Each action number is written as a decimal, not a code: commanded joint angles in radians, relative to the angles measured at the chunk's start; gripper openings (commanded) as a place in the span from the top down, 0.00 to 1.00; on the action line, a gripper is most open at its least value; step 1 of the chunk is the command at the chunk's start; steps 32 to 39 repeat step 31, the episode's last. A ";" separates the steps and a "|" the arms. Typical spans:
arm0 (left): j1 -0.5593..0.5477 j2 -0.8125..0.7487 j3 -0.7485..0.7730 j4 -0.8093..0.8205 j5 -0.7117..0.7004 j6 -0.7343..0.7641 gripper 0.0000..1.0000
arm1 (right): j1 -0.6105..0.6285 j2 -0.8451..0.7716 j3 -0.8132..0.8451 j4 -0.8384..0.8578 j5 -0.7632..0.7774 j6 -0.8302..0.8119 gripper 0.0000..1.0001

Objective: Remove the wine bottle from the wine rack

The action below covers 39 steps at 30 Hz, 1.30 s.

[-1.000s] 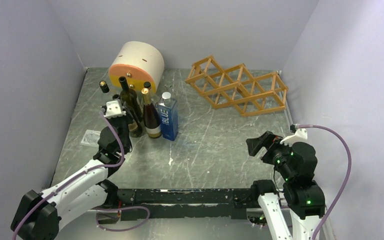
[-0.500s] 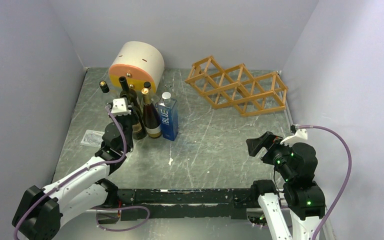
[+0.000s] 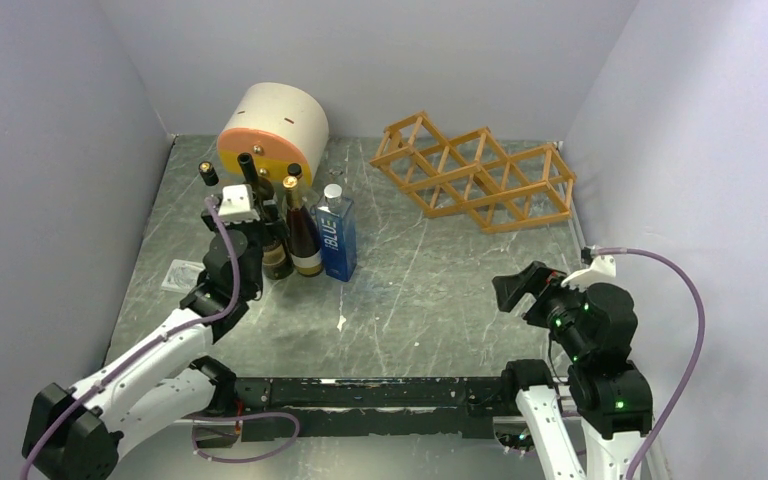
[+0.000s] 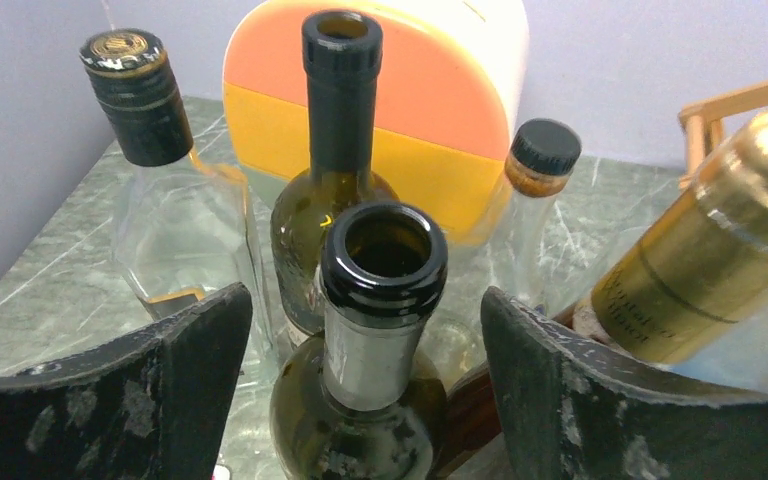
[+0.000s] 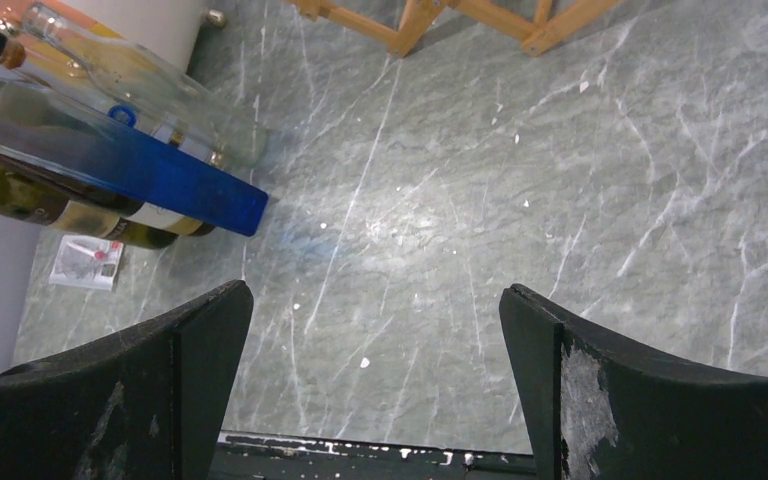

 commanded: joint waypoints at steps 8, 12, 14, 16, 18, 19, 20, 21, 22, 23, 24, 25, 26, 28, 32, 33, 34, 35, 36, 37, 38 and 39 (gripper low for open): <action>0.008 -0.208 0.336 -0.528 0.087 -0.079 0.06 | 0.008 0.172 0.281 0.049 0.092 -0.158 0.00; 0.008 -0.201 0.529 -0.580 0.214 0.045 0.03 | 0.008 0.275 0.460 0.066 0.163 -0.224 0.00; 0.008 -0.154 0.669 -0.644 0.248 0.071 0.02 | 0.009 0.318 0.553 0.090 0.169 -0.243 0.00; 0.008 -0.100 0.810 -0.704 0.279 0.087 0.02 | 0.009 0.357 0.630 0.115 0.164 -0.251 0.00; 0.009 -0.076 0.889 -0.738 0.312 0.105 0.02 | 0.008 0.378 0.691 0.143 0.154 -0.262 0.00; 0.008 -0.073 0.912 -0.741 0.329 0.113 0.02 | 0.008 0.386 0.706 0.156 0.154 -0.261 0.00; 0.008 -0.076 0.923 -0.734 0.342 0.121 0.02 | 0.009 0.392 0.716 0.169 0.155 -0.259 0.00; 0.008 -0.084 0.925 -0.721 0.348 0.130 0.02 | 0.009 0.397 0.723 0.182 0.155 -0.258 0.00; 0.009 -0.094 0.920 -0.701 0.354 0.136 0.02 | 0.009 0.400 0.729 0.191 0.151 -0.258 0.00; 0.008 -0.105 0.911 -0.682 0.355 0.141 0.01 | 0.009 0.403 0.733 0.199 0.148 -0.256 0.00; 0.008 -0.116 0.901 -0.664 0.354 0.144 0.01 | 0.009 0.406 0.734 0.206 0.149 -0.252 0.00; 0.009 -0.124 0.894 -0.649 0.352 0.144 0.01 | 0.009 0.409 0.733 0.212 0.148 -0.245 0.00; 0.008 -0.131 0.890 -0.644 0.351 0.143 0.01 | 0.008 0.410 0.730 0.217 0.149 -0.241 0.00; 0.008 -0.139 0.886 -0.645 0.353 0.141 0.01 | 0.008 0.402 0.704 0.237 0.137 -0.236 0.00; 0.008 -0.146 0.880 -0.655 0.349 0.133 0.01 | 0.008 0.408 0.695 0.235 0.129 -0.229 0.00; 0.008 -0.146 0.880 -0.655 0.349 0.133 0.01 | 0.008 0.408 0.695 0.235 0.129 -0.229 0.00; 0.008 -0.146 0.880 -0.655 0.349 0.133 0.01 | 0.008 0.408 0.695 0.235 0.129 -0.229 0.00; 0.008 -0.146 0.880 -0.655 0.349 0.133 0.01 | 0.008 0.408 0.695 0.235 0.129 -0.229 0.00; 0.008 -0.146 0.880 -0.655 0.349 0.133 0.01 | 0.008 0.408 0.695 0.235 0.129 -0.229 0.00; 0.008 -0.146 0.880 -0.655 0.349 0.133 0.01 | 0.008 0.408 0.695 0.235 0.129 -0.229 0.00; 0.008 -0.146 0.880 -0.655 0.349 0.133 0.01 | 0.008 0.408 0.695 0.235 0.129 -0.229 0.00; 0.008 -0.146 0.880 -0.655 0.349 0.133 0.01 | 0.008 0.408 0.695 0.235 0.129 -0.229 0.00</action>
